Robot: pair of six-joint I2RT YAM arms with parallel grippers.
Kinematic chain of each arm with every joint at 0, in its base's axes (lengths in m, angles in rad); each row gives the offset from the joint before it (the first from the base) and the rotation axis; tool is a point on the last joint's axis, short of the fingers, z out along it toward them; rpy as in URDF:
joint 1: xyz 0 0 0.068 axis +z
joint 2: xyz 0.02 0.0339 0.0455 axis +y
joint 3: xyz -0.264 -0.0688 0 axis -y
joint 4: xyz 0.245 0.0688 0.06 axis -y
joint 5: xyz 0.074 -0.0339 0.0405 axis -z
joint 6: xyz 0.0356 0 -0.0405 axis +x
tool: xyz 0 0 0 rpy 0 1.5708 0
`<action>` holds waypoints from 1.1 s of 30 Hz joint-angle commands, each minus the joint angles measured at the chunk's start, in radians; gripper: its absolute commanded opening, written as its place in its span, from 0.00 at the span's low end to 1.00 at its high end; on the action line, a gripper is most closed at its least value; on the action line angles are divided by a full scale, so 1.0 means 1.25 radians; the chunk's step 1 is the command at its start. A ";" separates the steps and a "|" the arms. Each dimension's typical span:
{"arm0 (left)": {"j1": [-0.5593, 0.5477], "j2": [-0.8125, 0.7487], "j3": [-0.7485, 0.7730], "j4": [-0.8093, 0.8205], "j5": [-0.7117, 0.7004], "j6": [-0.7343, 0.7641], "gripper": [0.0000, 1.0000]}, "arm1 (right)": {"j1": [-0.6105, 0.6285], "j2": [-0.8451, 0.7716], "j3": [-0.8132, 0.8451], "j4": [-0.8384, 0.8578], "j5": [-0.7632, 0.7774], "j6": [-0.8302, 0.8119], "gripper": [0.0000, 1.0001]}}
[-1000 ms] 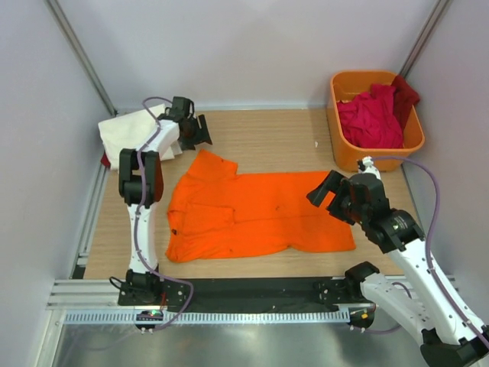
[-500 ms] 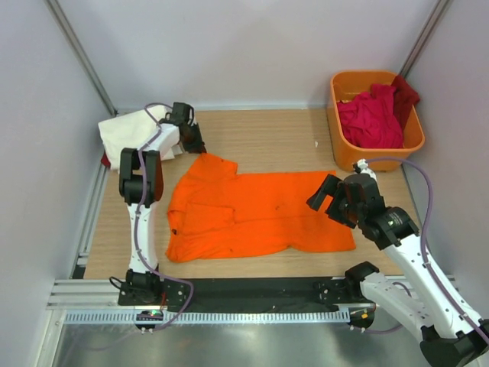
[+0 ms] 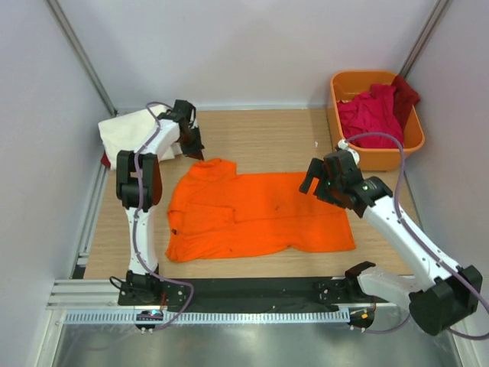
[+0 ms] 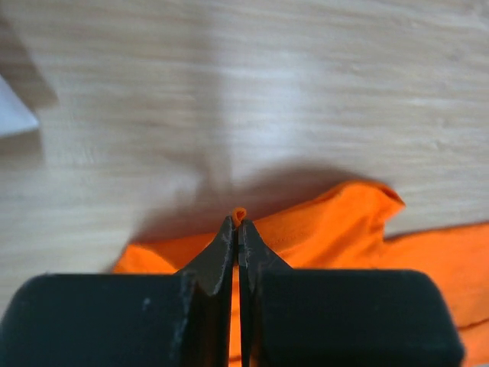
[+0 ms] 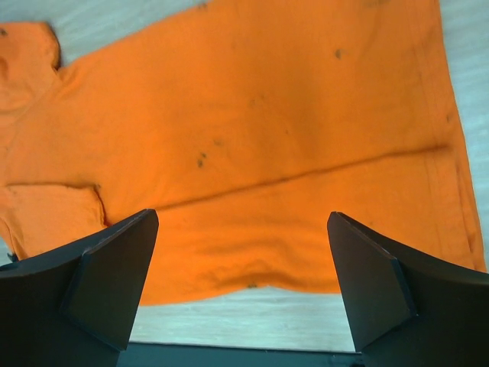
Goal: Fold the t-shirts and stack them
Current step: Fold the tshirt
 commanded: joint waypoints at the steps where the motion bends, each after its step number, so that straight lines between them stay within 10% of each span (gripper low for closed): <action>1: -0.022 -0.108 -0.001 -0.079 -0.006 0.018 0.00 | -0.001 0.082 0.112 0.076 0.046 -0.053 1.00; 13: -0.043 -0.252 -0.061 -0.021 0.098 -0.037 0.00 | -0.168 0.460 0.340 0.098 0.048 -0.155 0.96; 20: -0.014 -0.277 -0.090 -0.006 0.126 -0.049 0.00 | -0.190 0.665 0.440 0.110 0.101 -0.165 0.77; 33: 0.064 -0.282 -0.106 0.013 0.179 -0.084 0.00 | -0.193 0.787 0.461 0.130 0.176 -0.131 0.61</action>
